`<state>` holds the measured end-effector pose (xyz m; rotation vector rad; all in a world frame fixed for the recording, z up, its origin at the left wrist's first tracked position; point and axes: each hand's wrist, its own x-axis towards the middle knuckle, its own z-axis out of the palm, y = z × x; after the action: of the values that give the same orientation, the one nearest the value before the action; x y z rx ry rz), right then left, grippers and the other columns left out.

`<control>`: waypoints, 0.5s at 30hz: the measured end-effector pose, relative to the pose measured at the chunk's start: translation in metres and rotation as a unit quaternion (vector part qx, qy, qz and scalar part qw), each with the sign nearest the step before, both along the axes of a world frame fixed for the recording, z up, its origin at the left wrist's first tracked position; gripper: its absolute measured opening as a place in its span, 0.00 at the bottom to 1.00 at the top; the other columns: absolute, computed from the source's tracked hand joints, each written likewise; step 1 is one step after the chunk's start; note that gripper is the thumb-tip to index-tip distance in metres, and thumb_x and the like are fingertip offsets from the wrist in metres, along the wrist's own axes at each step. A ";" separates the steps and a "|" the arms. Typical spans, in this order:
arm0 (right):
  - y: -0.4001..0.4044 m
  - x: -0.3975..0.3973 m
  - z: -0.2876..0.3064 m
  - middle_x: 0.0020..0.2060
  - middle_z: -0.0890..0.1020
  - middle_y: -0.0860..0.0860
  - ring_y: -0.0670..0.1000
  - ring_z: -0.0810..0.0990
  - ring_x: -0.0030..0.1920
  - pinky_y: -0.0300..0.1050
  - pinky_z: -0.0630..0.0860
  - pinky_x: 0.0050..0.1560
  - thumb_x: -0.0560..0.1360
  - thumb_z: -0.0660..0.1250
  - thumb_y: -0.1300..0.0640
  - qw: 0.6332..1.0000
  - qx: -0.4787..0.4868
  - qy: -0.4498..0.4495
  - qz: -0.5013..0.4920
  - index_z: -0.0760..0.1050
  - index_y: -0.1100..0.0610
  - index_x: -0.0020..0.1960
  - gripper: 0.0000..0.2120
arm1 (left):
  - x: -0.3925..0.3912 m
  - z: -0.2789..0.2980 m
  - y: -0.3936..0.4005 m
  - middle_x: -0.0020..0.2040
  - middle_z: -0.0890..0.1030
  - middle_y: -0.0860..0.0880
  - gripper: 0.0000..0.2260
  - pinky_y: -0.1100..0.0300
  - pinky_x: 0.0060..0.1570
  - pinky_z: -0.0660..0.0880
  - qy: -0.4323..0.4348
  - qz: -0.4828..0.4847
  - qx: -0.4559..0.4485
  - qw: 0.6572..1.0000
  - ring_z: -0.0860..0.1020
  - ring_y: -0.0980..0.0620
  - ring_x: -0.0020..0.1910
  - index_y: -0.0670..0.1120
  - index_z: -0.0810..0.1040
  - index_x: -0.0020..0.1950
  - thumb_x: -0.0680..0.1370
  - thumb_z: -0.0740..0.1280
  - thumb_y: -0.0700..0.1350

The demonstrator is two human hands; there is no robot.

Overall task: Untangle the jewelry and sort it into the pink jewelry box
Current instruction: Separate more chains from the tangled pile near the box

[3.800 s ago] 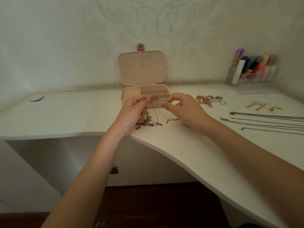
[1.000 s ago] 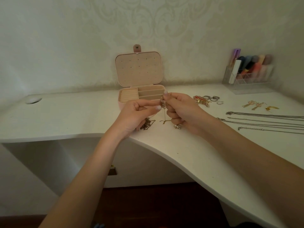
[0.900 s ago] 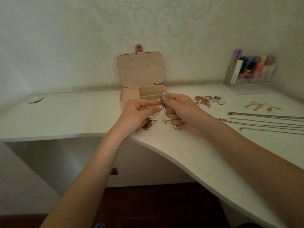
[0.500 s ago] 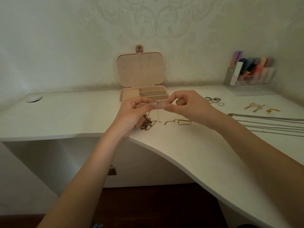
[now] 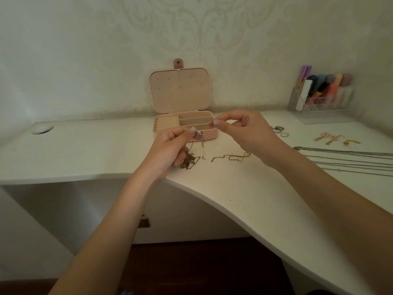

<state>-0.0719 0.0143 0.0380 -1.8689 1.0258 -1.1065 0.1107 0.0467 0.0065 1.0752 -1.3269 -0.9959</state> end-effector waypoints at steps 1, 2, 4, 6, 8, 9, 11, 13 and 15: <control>0.000 0.000 0.000 0.19 0.60 0.47 0.45 0.55 0.21 0.36 0.53 0.22 0.74 0.69 0.50 1.000 0.006 -0.005 -0.001 0.83 0.51 0.47 0.07 | 0.000 0.000 0.000 0.25 0.77 0.56 0.11 0.68 0.18 0.55 -0.002 0.000 -0.001 1.000 0.60 0.59 0.15 0.44 0.78 0.42 0.80 0.60 0.43; 0.000 0.000 0.001 0.20 0.61 0.47 0.46 0.55 0.21 0.36 0.54 0.22 0.74 0.69 0.50 1.000 0.010 -0.008 -0.002 0.83 0.50 0.46 0.06 | 0.000 0.000 0.000 0.27 0.78 0.55 0.10 0.68 0.18 0.55 -0.001 -0.001 -0.002 1.000 0.60 0.59 0.15 0.44 0.78 0.42 0.80 0.61 0.44; 0.001 0.001 0.001 0.21 0.62 0.48 0.46 0.56 0.21 0.35 0.56 0.22 0.74 0.70 0.51 1.000 0.016 -0.013 -0.002 0.83 0.49 0.45 0.04 | 0.001 -0.002 -0.002 0.30 0.81 0.55 0.10 0.69 0.18 0.57 -0.004 -0.001 -0.004 1.000 0.60 0.59 0.15 0.44 0.79 0.43 0.80 0.62 0.44; 0.001 0.002 0.000 0.20 0.63 0.49 0.47 0.57 0.21 0.33 0.57 0.22 0.74 0.70 0.52 1.000 0.018 -0.010 0.000 0.83 0.49 0.45 0.03 | 0.002 -0.003 -0.003 0.33 0.82 0.55 0.09 0.69 0.18 0.58 -0.005 -0.002 -0.008 1.000 0.61 0.58 0.16 0.45 0.80 0.44 0.79 0.63 0.45; 0.002 0.003 -0.001 0.20 0.63 0.48 0.46 0.56 0.20 0.33 0.57 0.22 0.75 0.69 0.54 1.000 0.020 -0.009 0.012 0.82 0.51 0.45 0.03 | 0.003 -0.004 -0.004 0.36 0.82 0.50 0.08 0.68 0.18 0.58 -0.004 -0.009 -0.017 1.000 0.61 0.58 0.16 0.46 0.81 0.43 0.77 0.64 0.47; 0.002 0.003 -0.002 0.19 0.63 0.48 0.46 0.56 0.20 0.32 0.56 0.22 0.75 0.69 0.55 1.000 0.022 -0.007 0.020 0.82 0.52 0.45 0.03 | 0.003 -0.005 -0.005 0.38 0.81 0.44 0.08 0.68 0.18 0.57 -0.005 -0.015 -0.021 1.000 0.61 0.57 0.16 0.47 0.81 0.42 0.76 0.65 0.49; 0.004 0.003 -0.001 0.18 0.63 0.45 0.44 0.56 0.19 0.31 0.56 0.21 0.74 0.70 0.55 0.999 0.022 0.005 0.031 0.81 0.54 0.47 0.04 | 0.004 -0.005 -0.005 0.40 0.76 0.34 0.08 0.68 0.18 0.57 -0.013 -0.022 -0.025 0.999 0.62 0.57 0.16 0.50 0.82 0.40 0.72 0.67 0.52; 0.005 0.002 0.001 0.17 0.63 0.43 0.43 0.56 0.19 0.31 0.56 0.22 0.74 0.71 0.55 0.999 0.012 0.028 0.033 0.82 0.56 0.48 0.05 | 0.004 -0.005 -0.005 0.40 0.74 0.32 0.08 0.68 0.18 0.57 -0.016 -0.024 -0.026 0.999 0.62 0.57 0.16 0.50 0.83 0.40 0.71 0.68 0.53; 0.006 0.001 0.002 0.17 0.62 0.44 0.43 0.55 0.19 0.30 0.56 0.22 0.73 0.72 0.55 0.998 -0.005 0.047 0.031 0.82 0.57 0.48 0.07 | 0.004 -0.005 -0.006 0.39 0.73 0.31 0.06 0.68 0.18 0.57 -0.015 -0.023 -0.022 0.999 0.62 0.57 0.17 0.51 0.83 0.40 0.73 0.68 0.50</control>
<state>-0.0709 0.0199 0.0395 -1.9636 1.0097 -0.9972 0.1147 0.0412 0.0015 1.0337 -1.3981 -0.9828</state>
